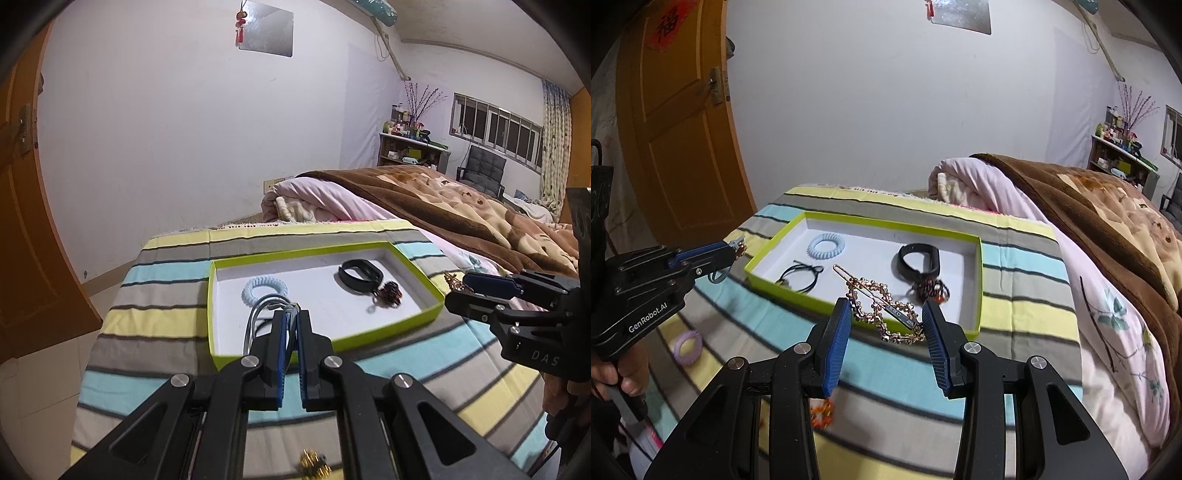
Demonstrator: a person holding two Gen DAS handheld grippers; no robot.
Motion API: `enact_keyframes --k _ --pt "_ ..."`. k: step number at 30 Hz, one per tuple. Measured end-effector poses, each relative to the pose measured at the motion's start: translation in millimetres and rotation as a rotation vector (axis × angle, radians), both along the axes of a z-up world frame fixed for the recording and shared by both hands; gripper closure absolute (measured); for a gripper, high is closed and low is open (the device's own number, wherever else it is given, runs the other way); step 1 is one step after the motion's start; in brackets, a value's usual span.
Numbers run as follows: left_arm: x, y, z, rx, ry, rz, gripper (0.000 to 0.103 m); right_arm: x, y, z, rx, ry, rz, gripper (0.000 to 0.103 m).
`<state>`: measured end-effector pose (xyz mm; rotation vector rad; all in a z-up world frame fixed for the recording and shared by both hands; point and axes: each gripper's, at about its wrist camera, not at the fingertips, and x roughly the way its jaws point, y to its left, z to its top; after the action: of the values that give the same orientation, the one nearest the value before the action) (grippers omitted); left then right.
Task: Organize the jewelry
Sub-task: 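Carry the grey coil and gold chain with both tools over the lime-green box, then open both tools to release the gold chain and grey coil in the box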
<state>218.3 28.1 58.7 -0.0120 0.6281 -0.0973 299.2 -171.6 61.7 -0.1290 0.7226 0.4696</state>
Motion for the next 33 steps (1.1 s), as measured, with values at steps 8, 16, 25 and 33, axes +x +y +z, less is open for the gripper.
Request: enact_keyframes --k 8,16,25,33 --pt "44.1 4.7 -12.1 -0.011 0.026 -0.015 0.098 40.2 10.6 -15.6 -0.039 0.026 -0.003 0.062" --pt "82.8 -5.7 -39.0 -0.011 0.102 -0.047 0.098 79.8 8.3 -49.3 -0.06 0.116 -0.041 0.062" --pt "105.2 -24.9 -67.2 0.003 0.186 -0.101 0.098 93.4 8.7 -73.3 -0.082 0.186 -0.036 0.062" --pt "108.8 -27.7 -78.8 -0.008 0.219 -0.121 0.098 94.3 7.5 -75.9 -0.08 0.199 -0.034 0.062"
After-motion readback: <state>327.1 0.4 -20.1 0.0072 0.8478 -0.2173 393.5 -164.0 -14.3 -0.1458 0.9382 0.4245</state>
